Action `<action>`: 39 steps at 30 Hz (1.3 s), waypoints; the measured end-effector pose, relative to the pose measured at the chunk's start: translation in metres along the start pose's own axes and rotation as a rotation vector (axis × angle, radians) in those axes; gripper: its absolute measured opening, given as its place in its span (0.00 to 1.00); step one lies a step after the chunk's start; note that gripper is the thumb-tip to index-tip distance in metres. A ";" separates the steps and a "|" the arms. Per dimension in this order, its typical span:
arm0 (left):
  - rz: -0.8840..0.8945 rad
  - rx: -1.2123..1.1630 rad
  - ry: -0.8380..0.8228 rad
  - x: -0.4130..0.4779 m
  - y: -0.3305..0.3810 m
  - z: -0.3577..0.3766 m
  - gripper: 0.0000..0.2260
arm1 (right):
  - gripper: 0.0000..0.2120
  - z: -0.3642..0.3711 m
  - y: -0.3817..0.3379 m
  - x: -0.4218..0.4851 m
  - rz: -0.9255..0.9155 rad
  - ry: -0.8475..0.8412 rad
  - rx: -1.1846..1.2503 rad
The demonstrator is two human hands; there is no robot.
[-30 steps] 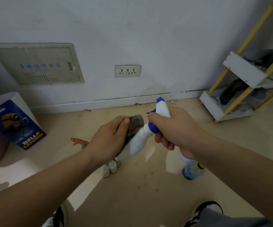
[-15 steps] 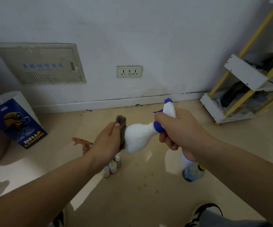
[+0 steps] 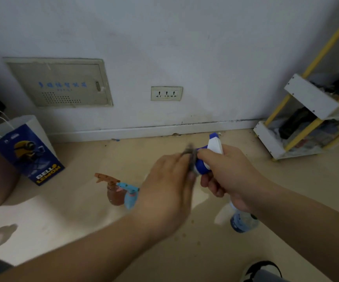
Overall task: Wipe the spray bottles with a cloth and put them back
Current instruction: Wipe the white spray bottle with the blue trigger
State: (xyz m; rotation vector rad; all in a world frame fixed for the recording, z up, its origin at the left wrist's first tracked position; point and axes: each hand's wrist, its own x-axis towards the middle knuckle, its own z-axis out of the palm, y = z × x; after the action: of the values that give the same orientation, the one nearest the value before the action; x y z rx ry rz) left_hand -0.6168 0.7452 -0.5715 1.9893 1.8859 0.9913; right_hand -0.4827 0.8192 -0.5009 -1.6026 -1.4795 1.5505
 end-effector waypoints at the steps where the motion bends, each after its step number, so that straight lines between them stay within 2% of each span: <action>1: 0.092 0.030 -0.003 -0.006 0.006 0.001 0.20 | 0.08 0.001 0.001 -0.001 0.017 -0.017 0.013; 4: 0.209 0.039 -0.127 0.005 -0.026 -0.013 0.25 | 0.09 0.002 0.002 -0.002 0.034 -0.014 0.012; 6: 0.084 -0.044 -0.262 0.017 -0.045 -0.022 0.23 | 0.08 -0.001 0.000 -0.002 0.020 0.017 0.005; 8: -0.093 -0.102 -0.228 0.020 -0.039 -0.021 0.18 | 0.08 -0.003 -0.001 0.000 0.029 0.039 0.021; 9: -0.109 -0.061 -0.170 0.016 -0.028 -0.016 0.19 | 0.08 -0.003 -0.001 0.001 0.046 0.036 0.033; 12: 0.084 0.123 -0.058 -0.012 0.005 0.009 0.31 | 0.07 0.001 -0.003 -0.001 0.110 -0.023 0.069; 15: 0.101 0.171 -0.127 -0.027 0.017 0.014 0.40 | 0.10 0.004 -0.003 -0.002 0.174 -0.047 0.119; 20: 0.313 0.308 -0.045 -0.009 -0.015 0.007 0.34 | 0.14 -0.002 -0.004 0.002 0.218 -0.046 0.140; 24: 0.262 0.349 -0.013 0.009 -0.027 -0.006 0.31 | 0.12 0.005 -0.002 0.003 0.192 -0.051 0.145; 26: 0.288 0.247 -0.080 0.018 -0.026 -0.017 0.28 | 0.11 0.007 -0.005 0.004 0.177 -0.043 0.143; 29: 0.292 -0.027 -0.259 0.035 -0.029 -0.040 0.16 | 0.11 0.006 -0.011 0.002 0.095 0.001 0.088; 32: 0.154 -0.244 -0.305 0.038 -0.040 -0.042 0.10 | 0.08 0.005 -0.012 -0.004 0.062 -0.029 0.075; 34: -0.111 -0.378 -0.310 0.039 -0.048 -0.039 0.14 | 0.07 0.005 -0.010 -0.009 0.048 -0.041 0.019; 36: -0.386 -0.416 -0.375 0.041 -0.054 -0.037 0.18 | 0.10 0.006 -0.009 -0.013 0.026 -0.055 -0.028; 37: -0.442 -0.418 -0.385 0.042 -0.051 -0.036 0.19 | 0.11 0.006 -0.008 -0.014 0.022 -0.058 -0.038; 39: -0.374 -0.430 -0.336 0.043 -0.033 -0.037 0.19 | 0.10 0.005 -0.008 -0.015 0.026 -0.061 -0.043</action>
State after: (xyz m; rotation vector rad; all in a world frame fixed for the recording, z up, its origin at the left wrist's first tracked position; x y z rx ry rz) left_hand -0.6678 0.7803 -0.5506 1.3922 1.6117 0.8097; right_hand -0.4868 0.8069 -0.4896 -1.6183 -1.5399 1.6047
